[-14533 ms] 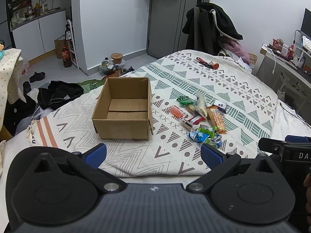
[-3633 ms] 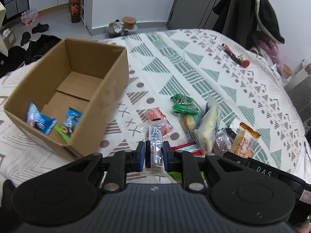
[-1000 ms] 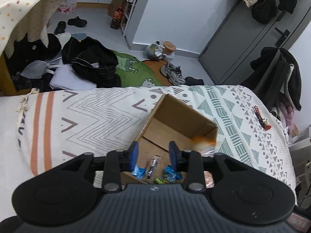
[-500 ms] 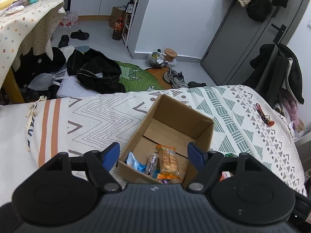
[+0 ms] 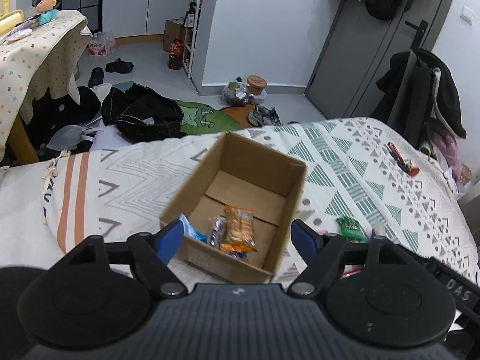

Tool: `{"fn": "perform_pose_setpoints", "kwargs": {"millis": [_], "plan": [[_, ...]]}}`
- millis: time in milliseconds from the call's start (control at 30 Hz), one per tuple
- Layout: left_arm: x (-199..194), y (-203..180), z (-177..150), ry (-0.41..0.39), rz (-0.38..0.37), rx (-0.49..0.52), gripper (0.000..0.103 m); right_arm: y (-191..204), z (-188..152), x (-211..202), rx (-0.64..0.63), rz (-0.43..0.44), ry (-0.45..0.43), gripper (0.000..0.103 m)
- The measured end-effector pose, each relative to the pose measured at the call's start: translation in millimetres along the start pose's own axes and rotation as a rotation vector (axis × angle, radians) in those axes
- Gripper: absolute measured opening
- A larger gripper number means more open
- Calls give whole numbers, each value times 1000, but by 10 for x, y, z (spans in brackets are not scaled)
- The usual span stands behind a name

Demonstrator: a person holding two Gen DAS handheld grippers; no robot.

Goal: Organize snacks
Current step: 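Return both tools to the snack pile and lower the left onto a green packet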

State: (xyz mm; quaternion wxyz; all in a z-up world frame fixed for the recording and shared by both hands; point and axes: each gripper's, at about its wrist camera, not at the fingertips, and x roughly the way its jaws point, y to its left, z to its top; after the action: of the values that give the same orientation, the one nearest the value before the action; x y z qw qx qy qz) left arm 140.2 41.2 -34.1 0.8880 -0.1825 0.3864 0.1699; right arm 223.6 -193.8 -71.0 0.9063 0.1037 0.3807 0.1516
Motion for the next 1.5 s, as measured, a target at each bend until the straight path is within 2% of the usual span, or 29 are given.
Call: {"fn": "perform_pose_setpoints", "kwargs": {"millis": [67,233,467,633,733,867,1033,1200,1333,1500], "plan": [[-46,-107,-38,2,-3,12,78,-113,18,-88,2,-8,-13,98],[-178,-329,-154,-26,-34,31,78,-439,27,-283,8,-22,-48,100],[-163,-597,-333,0,-40,78,78,-847,-33,-342,26,-76,-57,100],[-138,-786,-482,-4,-58,100,81,-1159,-122,-356,92,-63,-68,100],[-142,-862,-560,-31,-60,103,81,-1308,-147,-335,158,-22,-63,100],[-73,-956,-648,-29,-52,109,81,-1422,-180,-312,196,-10,-67,100],[85,-1095,-750,-3,-48,112,80,-1451,-208,-198,195,-3,-29,100],[273,-1265,-857,33,-55,115,78,-1589,-211,-123,258,12,-10,100],[461,-1378,-937,66,-59,113,71,-1661,-216,-45,286,42,1,97],[674,-1475,-1008,102,-44,100,62,-1738,-193,101,308,56,26,85]]}}
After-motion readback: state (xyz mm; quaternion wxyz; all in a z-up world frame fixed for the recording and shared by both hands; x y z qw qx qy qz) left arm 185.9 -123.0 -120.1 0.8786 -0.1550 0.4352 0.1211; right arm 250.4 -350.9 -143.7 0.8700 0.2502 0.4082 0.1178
